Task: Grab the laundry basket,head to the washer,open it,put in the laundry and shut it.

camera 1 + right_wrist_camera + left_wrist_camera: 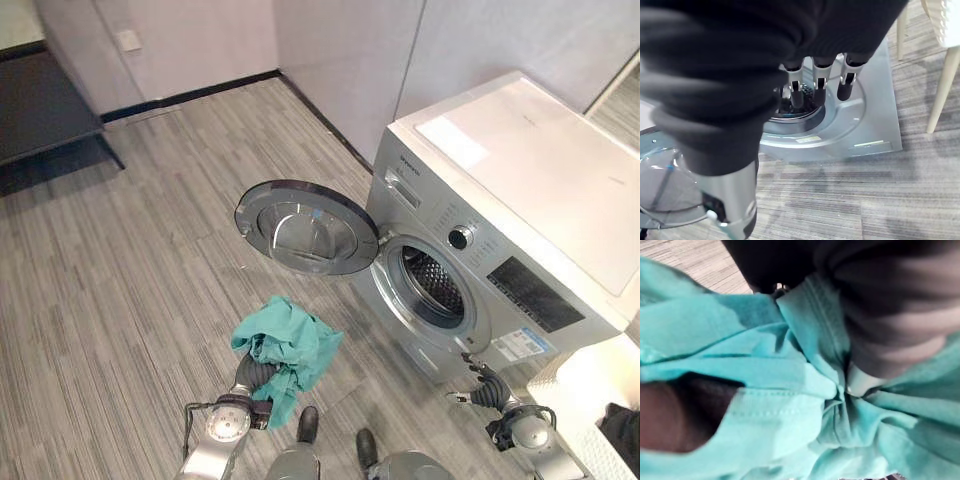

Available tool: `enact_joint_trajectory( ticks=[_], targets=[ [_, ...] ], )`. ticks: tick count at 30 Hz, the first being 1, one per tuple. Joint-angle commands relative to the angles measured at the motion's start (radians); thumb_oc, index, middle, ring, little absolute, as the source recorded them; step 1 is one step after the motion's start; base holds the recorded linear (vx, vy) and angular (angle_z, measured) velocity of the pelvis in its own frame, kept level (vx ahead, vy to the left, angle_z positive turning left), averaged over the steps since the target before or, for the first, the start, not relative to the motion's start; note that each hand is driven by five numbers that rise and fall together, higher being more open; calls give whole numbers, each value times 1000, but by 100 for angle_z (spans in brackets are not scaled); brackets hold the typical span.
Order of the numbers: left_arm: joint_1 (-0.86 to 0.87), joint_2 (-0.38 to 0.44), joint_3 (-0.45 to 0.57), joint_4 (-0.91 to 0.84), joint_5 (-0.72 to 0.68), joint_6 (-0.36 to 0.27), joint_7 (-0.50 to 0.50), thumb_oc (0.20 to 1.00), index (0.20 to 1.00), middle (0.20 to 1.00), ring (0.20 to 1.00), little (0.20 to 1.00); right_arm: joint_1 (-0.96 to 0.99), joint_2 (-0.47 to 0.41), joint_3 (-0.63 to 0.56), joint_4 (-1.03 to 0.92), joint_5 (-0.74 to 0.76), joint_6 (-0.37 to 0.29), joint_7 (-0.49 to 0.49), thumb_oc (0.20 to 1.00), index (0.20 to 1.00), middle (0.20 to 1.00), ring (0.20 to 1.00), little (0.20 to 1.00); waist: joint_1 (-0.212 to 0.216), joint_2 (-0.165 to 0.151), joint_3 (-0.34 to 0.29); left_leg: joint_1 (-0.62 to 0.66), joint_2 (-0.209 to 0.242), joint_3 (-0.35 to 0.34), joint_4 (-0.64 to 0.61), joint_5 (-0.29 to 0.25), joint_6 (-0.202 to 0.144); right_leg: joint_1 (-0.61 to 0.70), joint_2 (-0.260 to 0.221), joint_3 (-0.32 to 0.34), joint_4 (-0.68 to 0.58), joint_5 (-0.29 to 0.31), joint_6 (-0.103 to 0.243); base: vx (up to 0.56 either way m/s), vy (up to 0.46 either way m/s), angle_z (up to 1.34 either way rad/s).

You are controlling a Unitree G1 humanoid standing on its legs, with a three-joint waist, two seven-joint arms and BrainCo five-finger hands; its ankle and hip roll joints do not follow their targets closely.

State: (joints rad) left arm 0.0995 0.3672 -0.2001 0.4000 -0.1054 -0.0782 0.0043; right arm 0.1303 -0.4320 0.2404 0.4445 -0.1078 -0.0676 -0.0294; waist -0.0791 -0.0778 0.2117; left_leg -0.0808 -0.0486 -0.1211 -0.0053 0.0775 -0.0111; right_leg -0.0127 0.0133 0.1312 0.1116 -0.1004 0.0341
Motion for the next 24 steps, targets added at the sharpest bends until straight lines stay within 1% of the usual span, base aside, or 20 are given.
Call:
enact_joint_trajectory(
  ticks=[1, 2, 3, 5, 6, 7, 8, 9, 10, 11, 13, 14, 15, 16, 17, 19, 21, 22, 23, 24],
  targets=[
    [11, 41, 18, -77, 1, -53, 3, 200, 200, 200, 200, 200, -43, -8, -20, -40, 6, -23, -7, 1000, 1000, 1000, 1000, 1000, 46, -43, -7, -15, -6, 34, 162, -170, 5, -34, 13, -4, -26, 59, 46, 21, 174, -116],
    [10, 48, 23, -78, 4, -52, 6, 200, 200, 200, 200, 200, -46, -6, -18, -39, 2, -21, -6, 1000, 1000, 1000, 1000, 1000, 47, -42, -6, -8, -3, 59, 163, -181, 13, -46, 16, 13, -5, 57, 51, -40, 308, -146],
    [19, 73, 62, -85, 4, -54, 29, 200, 200, 200, 200, 200, -87, 15, 1, -16, -17, -15, -1, 1000, 1000, 1000, 1000, 1000, 72, -43, 5, 44, 35, 233, 145, -224, 34, -138, -15, -57, 95, 78, 99, -37, 241, -153],
    [23, 73, 69, -88, 3, -51, 32, 200, 200, 200, 200, 200, -90, 25, -1, -22, -16, -13, 0, 1000, 1000, 1000, 1000, 1000, 80, -40, 6, 69, 55, 285, 139, -235, 29, -155, -71, -215, 83, 86, 103, -3, 85, -246],
    [22, 73, 69, -88, 3, -51, 32, 200, 200, 200, 200, 200, -90, 25, -1, -22, -16, -13, 0, 1000, 1000, 1000, 1000, 1000, 80, -42, 4, 66, 54, 284, 137, -231, 29, -157, -72, -215, 80, 89, 103, 84, -29, -316],
    [28, 71, 76, -86, 2, -48, 33, 200, 200, 200, 200, 200, -99, 26, 0, -15, -19, -13, -2, 1000, 1000, 1000, 1000, 1000, 95, -36, 2, 102, 75, 341, 131, -245, 25, -161, -127, -398, 68, 94, 83, 109, -56, -188],
    [30, 69, 79, -84, 1, -46, 33, 200, 200, 200, 200, 200, -100, 28, -1, -10, -17, -12, -4, 1000, 1000, 1000, 1000, 1000, 98, -34, 1, 119, 83, 360, 123, -249, 21, -162, -143, -466, 61, 96, 80, 115, -55, -24],
    [30, 69, 79, -84, 1, -46, 33, 200, 200, 200, 200, 200, -100, 28, -1, -10, -17, -12, -4, 1000, 1000, 1000, 1000, 1000, 98, -34, 1, 119, 83, 360, 122, -248, 21, -161, -143, -466, 60, 96, 80, 170, -65, -12],
    [32, 68, 83, -80, 0, -45, 33, 200, 200, 200, 200, 200, -95, 33, -3, -6, -18, -12, -5, 1000, 1000, 1000, 1000, 1000, 98, -24, -4, 144, 97, 361, 123, -274, 13, -156, -144, -496, 63, 71, 87, 157, -148, -98],
    [37, 60, 81, -72, 7, -43, 29, 200, 200, 200, 200, 200, -74, 32, -17, -6, -13, -13, -5, 1000, 1000, 1000, 1000, 1000, 82, -43, -6, 141, 90, 366, 147, -256, 9, -136, -129, -481, 5, 86, 70, 210, -217, -117],
    [41, 51, 83, -70, 5, -43, 26, 200, 200, 200, 200, 200, -69, 27, -20, 2, -12, -14, -8, 1000, 1000, 1000, 1000, 1000, 82, -47, -11, 135, 99, 370, 183, -245, 2, -116, -119, -475, -24, 98, 66, 150, -211, -26],
    [44, 45, 84, -66, 3, -39, 22, 200, 200, 200, 200, 200, -54, 20, -29, 9, -11, -12, -15, 1000, 1000, 1000, 1000, 1000, 83, -44, -17, 121, 140, 370, 285, -243, -28, -69, -89, -469, -69, 98, 61, 231, -238, 43],
    [50, 38, 89, -64, 0, -39, 21, 200, 200, 200, 200, 200, -45, 15, -31, 6, -9, -12, -16, 1000, 1000, 1000, 1000, 1000, 83, -45, -20, 122, 157, 376, 312, -235, -35, -51, -76, -469, -88, 102, 55, 287, -294, 35],
    [55, 36, 95, -62, -1, -40, 26, 200, 200, 200, 200, 200, -46, 10, -30, 11, -7, -12, -18, 1000, 1000, 1000, 1000, 1000, 91, -42, -23, 117, 168, 366, 349, -207, -40, -36, -63, -466, -102, 95, 50, 60, -164, -1],
    [59, 33, 97, -67, -6, -42, 29, 200, 200, 200, 200, 200, -53, 2, -29, 14, -6, -9, -16, 1000, 1000, 1000, 1000, 1000, 103, -50, -15, 87, 149, 348, 374, -168, -26, -34, -63, -458, -112, 107, 34, 19, -123, -11],
    [51, 17, 101, -56, -15, -44, 43, 200, 200, 200, 200, 200, -76, -8, -18, 25, -5, -10, -18, 1000, 1000, 1000, 1000, 1000, 130, -57, -9, 9, 80, 252, 385, -185, -12, -19, -59, -417, -128, 104, 35, 34, -77, -72],
    [53, 5, 107, -47, -20, -47, 52, 200, 200, 200, 200, 200, -81, -11, -17, 26, 2, -12, -18, 1000, 1000, 1000, 1000, 1000, 145, -58, -5, -8, 49, 213, 333, -229, -3, 2, -53, -383, -133, 96, 44, 115, -17, -62],
    [55, 3, 112, -44, -23, -49, 55, 200, 200, 200, 200, 200, -81, -14, -17, 28, 3, -14, -19, 1000, 1000, 1000, 1000, 1000, 152, -58, -4, -15, 35, 200, 306, -234, -3, 8, -51, -372, -133, 94, 48, 96, 7, -23],
    [59, 4, 117, -41, -24, -50, 59, 200, 200, 200, 200, 200, -84, -14, -14, 31, 4, -14, -19, 1000, 1000, 1000, 1000, 1000, 158, -60, -4, -34, 21, 179, 281, -215, -6, 7, -49, -360, -131, 93, 48, 50, 10, -14],
    [59, 4, 117, -40, -24, -51, 59, 200, 200, 200, 200, 200, -85, -14, -14, 32, 4, -14, -19, 1000, 1000, 1000, 1000, 1000, 159, -61, -4, -32, 21, 180, 278, -214, -5, 8, -49, -359, -131, 93, 49, 87, 3, -42]
  ],
)
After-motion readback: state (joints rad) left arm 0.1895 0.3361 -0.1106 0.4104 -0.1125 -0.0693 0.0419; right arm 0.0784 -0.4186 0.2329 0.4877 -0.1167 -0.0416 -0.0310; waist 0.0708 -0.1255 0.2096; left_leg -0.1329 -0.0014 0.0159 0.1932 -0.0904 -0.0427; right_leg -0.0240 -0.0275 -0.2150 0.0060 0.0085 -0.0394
